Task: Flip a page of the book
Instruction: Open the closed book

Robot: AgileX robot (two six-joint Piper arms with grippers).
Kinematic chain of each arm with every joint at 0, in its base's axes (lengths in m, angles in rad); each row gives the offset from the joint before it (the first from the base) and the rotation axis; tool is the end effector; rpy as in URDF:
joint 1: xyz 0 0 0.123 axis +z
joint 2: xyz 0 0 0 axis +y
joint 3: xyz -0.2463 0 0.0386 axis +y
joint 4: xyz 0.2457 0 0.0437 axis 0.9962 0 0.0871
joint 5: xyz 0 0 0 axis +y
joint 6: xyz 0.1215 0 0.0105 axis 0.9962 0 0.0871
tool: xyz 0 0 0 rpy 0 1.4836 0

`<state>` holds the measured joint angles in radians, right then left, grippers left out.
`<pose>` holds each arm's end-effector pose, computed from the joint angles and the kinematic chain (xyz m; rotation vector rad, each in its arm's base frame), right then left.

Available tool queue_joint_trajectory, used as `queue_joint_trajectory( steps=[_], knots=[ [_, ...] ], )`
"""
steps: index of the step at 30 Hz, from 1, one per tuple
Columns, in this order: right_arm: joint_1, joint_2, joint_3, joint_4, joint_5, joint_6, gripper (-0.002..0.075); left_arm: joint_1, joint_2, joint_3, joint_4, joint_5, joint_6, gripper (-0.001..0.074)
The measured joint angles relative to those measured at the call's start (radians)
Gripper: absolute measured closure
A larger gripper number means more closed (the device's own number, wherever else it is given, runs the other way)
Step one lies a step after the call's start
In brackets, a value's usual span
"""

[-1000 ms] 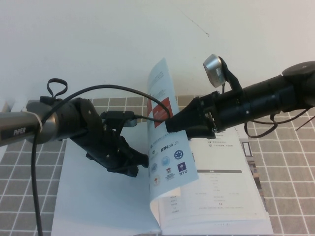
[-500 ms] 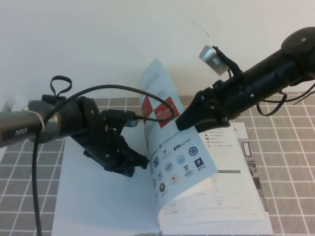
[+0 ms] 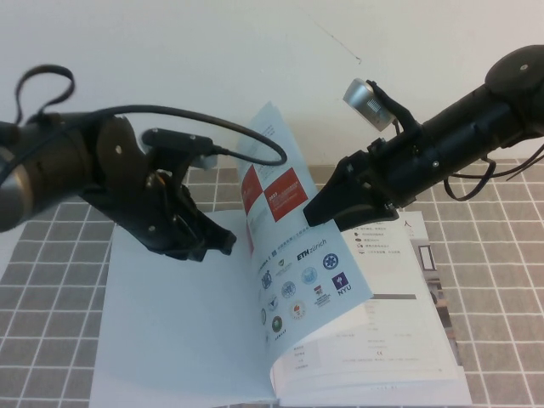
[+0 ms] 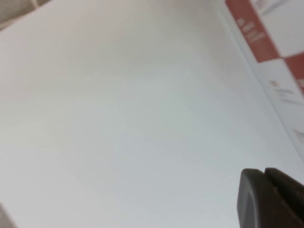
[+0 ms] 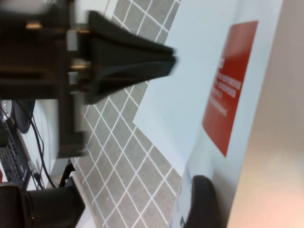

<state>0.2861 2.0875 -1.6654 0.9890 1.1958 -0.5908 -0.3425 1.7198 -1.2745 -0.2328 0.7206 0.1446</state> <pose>0.3751 0.2092 0.1837 -0.6688 2.5850 1.3038 0.3456 -0.1430 0.1889 0.4627 2.6141 -0.3272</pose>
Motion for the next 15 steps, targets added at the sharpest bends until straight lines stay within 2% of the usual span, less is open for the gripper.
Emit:
queue_joint_trajectory(
  steps=[5,8,10,15],
  knots=[
    [0.0,0.0,0.0,0.002,0.002,0.001,0.0278,-0.01,-0.112,0.0,0.013,0.078,-0.008,0.0738],
    [0.0,-0.003,-0.003,0.002,0.002,0.001,0.0278,-0.059,-0.183,0.0,0.021,0.124,-0.012,0.0738],
    [0.002,-0.003,-0.009,0.002,0.002,0.001,0.0278,-0.114,-0.233,0.0,0.031,0.136,-0.014,0.0738],
    [0.002,-0.004,-0.018,0.004,0.002,0.001,0.0278,-0.331,-0.301,0.0,0.087,0.132,-0.06,0.0738]
  ],
)
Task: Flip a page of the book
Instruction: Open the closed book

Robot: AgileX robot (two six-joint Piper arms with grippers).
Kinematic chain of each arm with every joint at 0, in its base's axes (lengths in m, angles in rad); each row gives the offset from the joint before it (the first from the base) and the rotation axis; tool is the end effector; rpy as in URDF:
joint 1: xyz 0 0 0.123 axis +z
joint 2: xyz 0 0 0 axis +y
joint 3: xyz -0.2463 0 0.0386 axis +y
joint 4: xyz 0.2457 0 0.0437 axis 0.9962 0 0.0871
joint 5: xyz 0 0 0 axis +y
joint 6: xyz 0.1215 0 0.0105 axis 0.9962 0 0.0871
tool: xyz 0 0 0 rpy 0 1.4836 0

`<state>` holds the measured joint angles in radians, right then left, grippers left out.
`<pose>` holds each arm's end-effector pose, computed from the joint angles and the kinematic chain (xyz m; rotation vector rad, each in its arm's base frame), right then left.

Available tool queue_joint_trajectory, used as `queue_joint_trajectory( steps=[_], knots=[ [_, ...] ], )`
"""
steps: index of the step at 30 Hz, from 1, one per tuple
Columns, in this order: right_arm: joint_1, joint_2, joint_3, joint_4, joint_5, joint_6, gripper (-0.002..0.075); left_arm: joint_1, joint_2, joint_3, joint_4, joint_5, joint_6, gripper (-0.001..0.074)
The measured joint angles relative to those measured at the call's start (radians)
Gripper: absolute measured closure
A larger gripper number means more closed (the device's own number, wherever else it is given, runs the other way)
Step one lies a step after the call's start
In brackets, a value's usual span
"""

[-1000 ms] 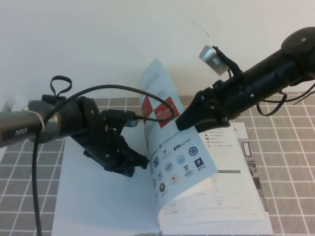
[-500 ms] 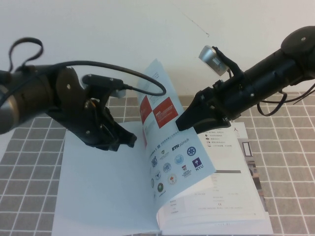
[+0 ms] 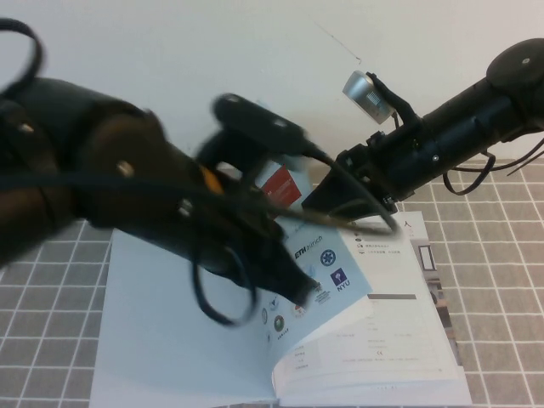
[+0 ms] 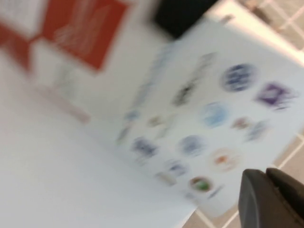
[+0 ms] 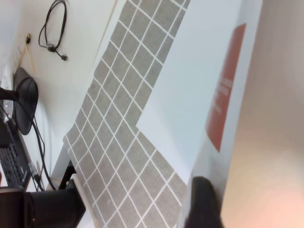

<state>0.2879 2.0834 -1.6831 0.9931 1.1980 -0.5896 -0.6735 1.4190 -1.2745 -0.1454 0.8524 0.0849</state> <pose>0.3764 0.2107 0.1905 -0.6776 2.5629 1.3046 0.2459 -0.2132 0.2848 0.8634 2.3647 -0.4221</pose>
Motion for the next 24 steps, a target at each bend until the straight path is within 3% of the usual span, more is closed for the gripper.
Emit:
queue_joint_trajectory(
  steps=[4,9,18,24],
  knots=[
    [0.0,0.0,-0.001,0.0,0.0,-0.009,0.0278,-0.155,0.0,0.002,0.124,-0.064,-0.085,0.0738],
    [0.0,-0.002,-0.001,0.0,0.0,-0.015,0.0278,-0.274,0.041,0.004,0.325,-0.138,-0.249,0.0738],
    [0.0,-0.002,-0.001,0.0,0.0,-0.015,0.0278,-0.388,0.15,0.004,0.441,-0.211,-0.314,0.0738],
    [0.0,-0.002,-0.001,0.002,0.0,-0.011,0.0278,-0.401,0.218,0.004,0.535,-0.244,-0.337,0.0738]
  ],
)
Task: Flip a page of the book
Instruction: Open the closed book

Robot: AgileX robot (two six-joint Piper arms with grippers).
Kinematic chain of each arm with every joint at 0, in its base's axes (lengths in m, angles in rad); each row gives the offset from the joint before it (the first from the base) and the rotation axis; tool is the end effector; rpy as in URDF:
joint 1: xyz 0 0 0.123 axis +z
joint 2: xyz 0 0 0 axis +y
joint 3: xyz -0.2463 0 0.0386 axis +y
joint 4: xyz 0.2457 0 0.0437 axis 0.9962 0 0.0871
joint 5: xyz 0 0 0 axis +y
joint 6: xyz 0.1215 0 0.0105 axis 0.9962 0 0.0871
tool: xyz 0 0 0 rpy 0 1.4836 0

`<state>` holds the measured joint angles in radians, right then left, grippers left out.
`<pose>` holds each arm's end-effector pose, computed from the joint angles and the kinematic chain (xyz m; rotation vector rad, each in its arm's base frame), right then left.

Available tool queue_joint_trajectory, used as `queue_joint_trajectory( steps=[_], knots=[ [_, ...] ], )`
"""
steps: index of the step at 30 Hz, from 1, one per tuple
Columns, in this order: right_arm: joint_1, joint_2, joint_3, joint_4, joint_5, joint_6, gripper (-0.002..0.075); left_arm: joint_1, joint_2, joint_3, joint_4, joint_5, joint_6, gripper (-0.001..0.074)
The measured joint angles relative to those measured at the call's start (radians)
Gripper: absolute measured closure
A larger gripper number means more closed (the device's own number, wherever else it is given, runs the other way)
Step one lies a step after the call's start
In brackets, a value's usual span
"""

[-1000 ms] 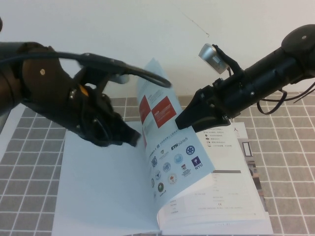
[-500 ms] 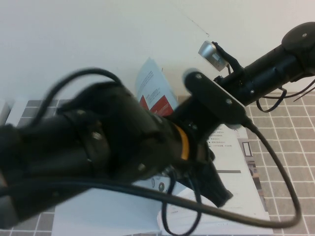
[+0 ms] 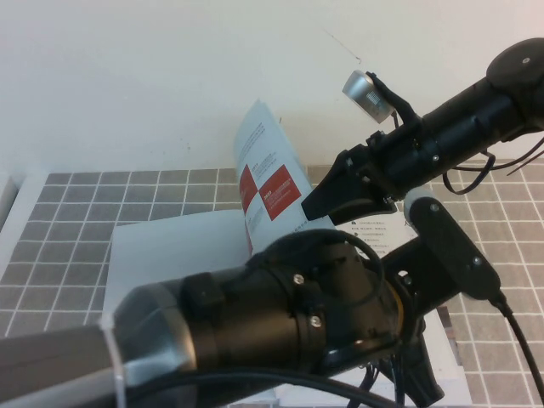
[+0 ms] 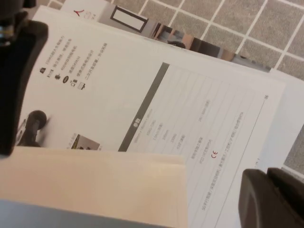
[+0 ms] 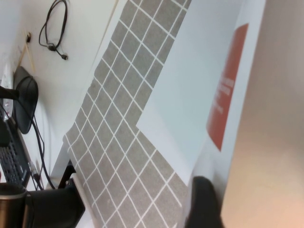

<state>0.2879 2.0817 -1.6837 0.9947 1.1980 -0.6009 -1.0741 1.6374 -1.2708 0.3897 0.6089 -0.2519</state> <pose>0.3764 0.2108 0.1916 -0.6908 2.5522 1.3023 0.2036 -0.3199 0.2292 1.2210 2.0730 -0.2013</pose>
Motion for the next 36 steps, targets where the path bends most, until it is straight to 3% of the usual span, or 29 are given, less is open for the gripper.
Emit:
queue_joint_trajectory(
  steps=[13,25,36],
  knots=[
    [0.0,0.0,0.0,0.004,0.002,0.004,0.0278,-0.004,0.035,0.0,0.253,0.127,-0.252,0.0738],
    [0.0,0.0,0.0,0.002,0.002,0.007,0.0278,-0.004,0.035,0.0,0.277,0.256,-0.315,0.0738],
    [0.0,0.0,0.0,-0.181,0.004,0.073,0.0278,-0.004,0.035,0.0,0.353,0.391,-0.467,0.0738]
  ],
)
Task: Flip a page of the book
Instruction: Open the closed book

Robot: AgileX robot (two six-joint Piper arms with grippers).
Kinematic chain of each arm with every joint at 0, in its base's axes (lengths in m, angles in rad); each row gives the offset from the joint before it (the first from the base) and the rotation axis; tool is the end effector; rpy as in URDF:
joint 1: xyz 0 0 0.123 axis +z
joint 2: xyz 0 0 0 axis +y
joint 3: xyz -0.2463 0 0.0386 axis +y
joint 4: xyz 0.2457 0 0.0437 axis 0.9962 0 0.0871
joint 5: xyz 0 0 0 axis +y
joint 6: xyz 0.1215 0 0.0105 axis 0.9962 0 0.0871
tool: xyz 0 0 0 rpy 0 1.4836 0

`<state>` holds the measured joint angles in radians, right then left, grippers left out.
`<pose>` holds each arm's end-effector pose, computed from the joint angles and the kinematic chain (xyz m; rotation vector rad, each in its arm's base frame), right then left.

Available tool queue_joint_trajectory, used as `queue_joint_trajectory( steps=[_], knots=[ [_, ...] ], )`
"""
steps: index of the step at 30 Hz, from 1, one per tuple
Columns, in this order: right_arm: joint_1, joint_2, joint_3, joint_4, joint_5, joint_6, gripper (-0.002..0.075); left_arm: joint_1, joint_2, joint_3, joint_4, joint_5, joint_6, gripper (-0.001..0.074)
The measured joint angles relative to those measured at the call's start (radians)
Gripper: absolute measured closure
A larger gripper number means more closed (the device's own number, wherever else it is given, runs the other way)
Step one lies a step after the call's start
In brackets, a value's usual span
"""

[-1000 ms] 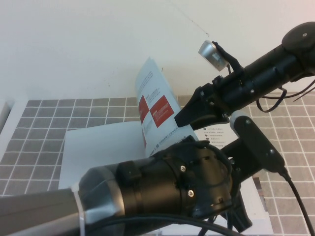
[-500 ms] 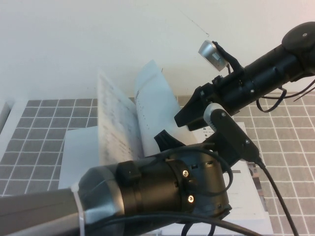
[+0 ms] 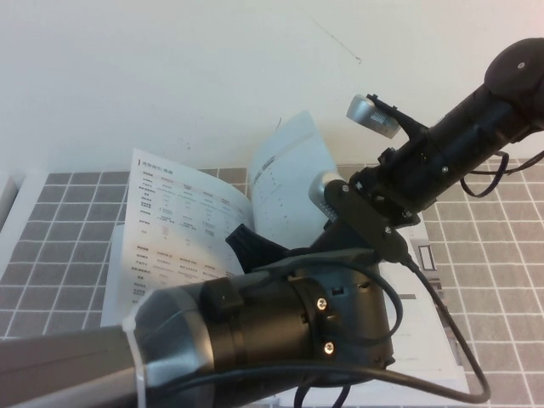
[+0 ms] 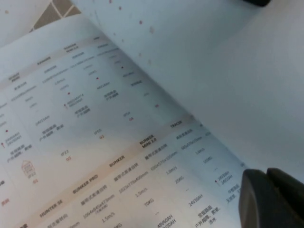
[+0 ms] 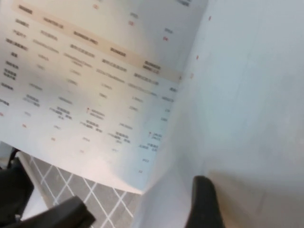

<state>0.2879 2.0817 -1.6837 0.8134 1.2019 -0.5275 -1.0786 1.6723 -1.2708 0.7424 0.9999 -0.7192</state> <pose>0.3748 0.1972 0.1762 -0.7305 2.6915 1.1038 0.2246 -0.2719 0.2160 0.8315 2.3049 0.2895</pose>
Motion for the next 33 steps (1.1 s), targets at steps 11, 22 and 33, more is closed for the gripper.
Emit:
queue_joint_trajectory(
  steps=[11,22,33],
  knots=[
    [0.0,0.0,0.0,-0.09,0.002,0.027,0.0278,0.05,0.0,0.0,0.003,0.03,-0.027,0.0738],
    [0.0,-0.005,0.0,-0.342,0.004,0.112,0.0278,0.269,0.0,0.0,-0.163,-0.087,0.06,0.0738],
    [0.0,-0.13,-0.103,-0.548,0.014,0.21,0.0278,0.393,0.098,0.0,-0.378,-0.163,0.266,0.0738]
  ],
)
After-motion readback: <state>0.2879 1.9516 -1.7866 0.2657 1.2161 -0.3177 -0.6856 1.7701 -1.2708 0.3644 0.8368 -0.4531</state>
